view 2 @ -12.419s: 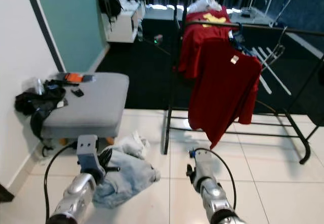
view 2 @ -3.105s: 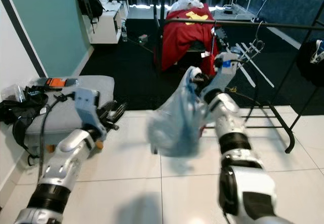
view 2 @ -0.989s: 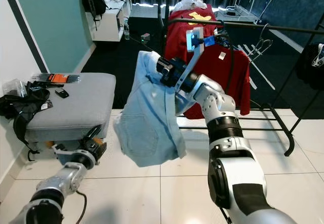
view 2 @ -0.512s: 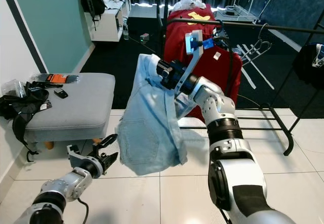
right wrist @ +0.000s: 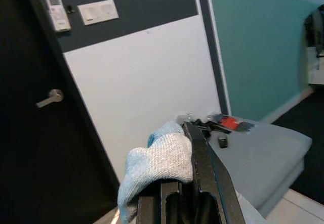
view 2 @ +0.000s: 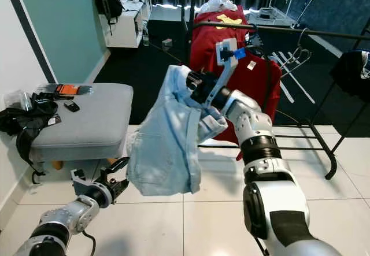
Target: Hang hanger
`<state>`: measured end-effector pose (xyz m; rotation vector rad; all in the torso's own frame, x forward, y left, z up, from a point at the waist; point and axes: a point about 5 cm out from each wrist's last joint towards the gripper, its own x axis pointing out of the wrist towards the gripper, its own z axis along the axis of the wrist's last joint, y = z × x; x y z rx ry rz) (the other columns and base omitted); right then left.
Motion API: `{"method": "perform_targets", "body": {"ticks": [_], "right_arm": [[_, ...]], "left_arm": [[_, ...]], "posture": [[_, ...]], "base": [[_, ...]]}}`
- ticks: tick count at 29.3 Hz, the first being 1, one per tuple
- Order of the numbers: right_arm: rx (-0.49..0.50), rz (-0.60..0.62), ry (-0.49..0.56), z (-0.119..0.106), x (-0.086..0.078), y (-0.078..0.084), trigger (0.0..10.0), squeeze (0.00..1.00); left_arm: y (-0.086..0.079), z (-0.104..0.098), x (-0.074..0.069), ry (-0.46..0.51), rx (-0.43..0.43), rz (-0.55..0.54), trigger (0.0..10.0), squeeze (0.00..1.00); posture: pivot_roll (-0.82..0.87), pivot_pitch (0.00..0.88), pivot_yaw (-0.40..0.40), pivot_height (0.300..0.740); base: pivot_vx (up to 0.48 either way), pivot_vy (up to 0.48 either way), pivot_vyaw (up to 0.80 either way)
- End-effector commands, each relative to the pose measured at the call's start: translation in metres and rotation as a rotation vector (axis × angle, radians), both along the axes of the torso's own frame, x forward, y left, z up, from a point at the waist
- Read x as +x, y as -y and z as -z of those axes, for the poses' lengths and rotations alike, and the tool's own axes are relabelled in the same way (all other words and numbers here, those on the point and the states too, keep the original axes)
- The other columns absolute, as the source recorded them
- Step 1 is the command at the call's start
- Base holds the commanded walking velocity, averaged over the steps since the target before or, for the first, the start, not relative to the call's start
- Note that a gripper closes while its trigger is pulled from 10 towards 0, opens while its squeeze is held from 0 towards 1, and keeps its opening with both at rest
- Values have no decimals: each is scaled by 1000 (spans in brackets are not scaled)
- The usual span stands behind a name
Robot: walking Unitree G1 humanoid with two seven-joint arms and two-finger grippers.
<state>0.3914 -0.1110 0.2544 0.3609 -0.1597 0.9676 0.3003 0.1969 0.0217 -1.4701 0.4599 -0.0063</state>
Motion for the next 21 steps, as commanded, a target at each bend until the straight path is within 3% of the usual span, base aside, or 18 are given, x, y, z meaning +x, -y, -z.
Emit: {"method": "perform_targets", "body": {"ticks": [1,14,21], "right_arm": [[24,54,49,-13,3,7,0,0],[77,155,46,-17,10,21,0,0],[97,132,33,-14,10,10,0,0]], "left_arm": [[8,7,-5,-24,-13,25,10000,0],[15,12,-9,-36,-19,57,10000,0],[20,11,-5,-54,-43,22,10000,0]], "posture": [[-3,4,-83,740],[-7,13,-86,740],[-5,15,-86,740]], "base": [[0,0,0],[0,0,0],[0,0,0]]}}
